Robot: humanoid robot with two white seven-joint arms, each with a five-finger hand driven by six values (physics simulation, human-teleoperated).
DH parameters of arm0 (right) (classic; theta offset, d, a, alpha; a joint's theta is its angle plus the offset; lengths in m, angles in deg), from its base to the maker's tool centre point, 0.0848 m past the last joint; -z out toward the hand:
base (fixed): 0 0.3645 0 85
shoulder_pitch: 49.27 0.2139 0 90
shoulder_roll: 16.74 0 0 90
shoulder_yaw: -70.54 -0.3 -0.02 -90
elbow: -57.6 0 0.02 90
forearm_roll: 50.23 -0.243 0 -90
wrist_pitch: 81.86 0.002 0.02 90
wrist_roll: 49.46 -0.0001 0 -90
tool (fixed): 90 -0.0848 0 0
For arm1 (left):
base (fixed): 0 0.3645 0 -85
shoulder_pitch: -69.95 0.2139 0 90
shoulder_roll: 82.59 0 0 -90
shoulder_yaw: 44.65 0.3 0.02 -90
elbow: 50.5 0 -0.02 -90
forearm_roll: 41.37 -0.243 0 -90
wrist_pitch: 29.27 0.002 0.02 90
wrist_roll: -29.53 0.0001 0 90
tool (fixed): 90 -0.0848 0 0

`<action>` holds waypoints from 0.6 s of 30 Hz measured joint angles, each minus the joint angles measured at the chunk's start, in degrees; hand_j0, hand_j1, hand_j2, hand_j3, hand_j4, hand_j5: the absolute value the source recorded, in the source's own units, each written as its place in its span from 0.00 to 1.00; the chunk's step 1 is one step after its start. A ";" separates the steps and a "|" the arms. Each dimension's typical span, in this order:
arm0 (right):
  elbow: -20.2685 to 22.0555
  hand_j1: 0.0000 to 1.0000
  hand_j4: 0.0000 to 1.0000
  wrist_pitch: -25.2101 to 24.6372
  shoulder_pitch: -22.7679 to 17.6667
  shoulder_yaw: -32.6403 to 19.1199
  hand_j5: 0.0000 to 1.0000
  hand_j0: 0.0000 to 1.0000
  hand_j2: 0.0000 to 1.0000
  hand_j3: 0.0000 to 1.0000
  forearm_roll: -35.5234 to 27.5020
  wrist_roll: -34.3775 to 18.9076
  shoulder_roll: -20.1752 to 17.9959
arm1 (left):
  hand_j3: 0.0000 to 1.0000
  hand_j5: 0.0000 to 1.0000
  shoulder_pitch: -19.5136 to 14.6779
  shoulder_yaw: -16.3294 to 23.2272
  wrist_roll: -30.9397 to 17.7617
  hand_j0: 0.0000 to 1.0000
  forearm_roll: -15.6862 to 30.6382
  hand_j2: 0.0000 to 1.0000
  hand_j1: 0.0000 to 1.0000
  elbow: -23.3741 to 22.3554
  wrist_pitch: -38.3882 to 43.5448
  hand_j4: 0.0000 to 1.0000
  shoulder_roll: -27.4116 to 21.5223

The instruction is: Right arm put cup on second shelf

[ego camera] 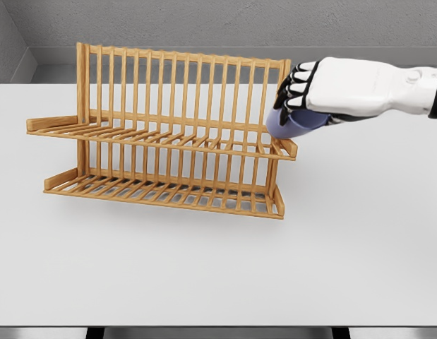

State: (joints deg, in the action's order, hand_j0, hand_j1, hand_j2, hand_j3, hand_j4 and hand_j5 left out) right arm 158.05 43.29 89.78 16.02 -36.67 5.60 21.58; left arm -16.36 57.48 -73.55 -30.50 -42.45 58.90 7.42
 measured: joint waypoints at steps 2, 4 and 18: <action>0.00 0.57 0.57 -0.02 0.09 0.79 0.57 0.57 0.57 0.57 0.01 0.07 0.41 | 1.00 1.00 0.00 0.00 0.00 1.00 0.00 1.00 1.00 0.00 0.00 1.00 0.00; -0.01 0.57 0.57 -0.03 0.09 1.31 0.57 0.57 0.57 0.57 0.01 0.12 0.69 | 1.00 1.00 0.00 0.00 0.00 1.00 0.00 1.00 1.00 -0.01 0.01 1.00 0.00; -0.02 0.62 0.62 -0.09 1.32 4.93 0.62 0.62 0.62 0.62 0.15 0.23 2.36 | 1.00 1.00 0.00 0.00 0.00 1.00 0.00 1.00 1.00 0.00 -0.01 1.00 0.00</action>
State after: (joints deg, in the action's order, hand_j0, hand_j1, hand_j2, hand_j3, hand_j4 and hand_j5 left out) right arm 158.03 43.20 91.10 20.94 -36.51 5.83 23.94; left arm -16.36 57.48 -73.55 -30.50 -42.46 58.89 7.42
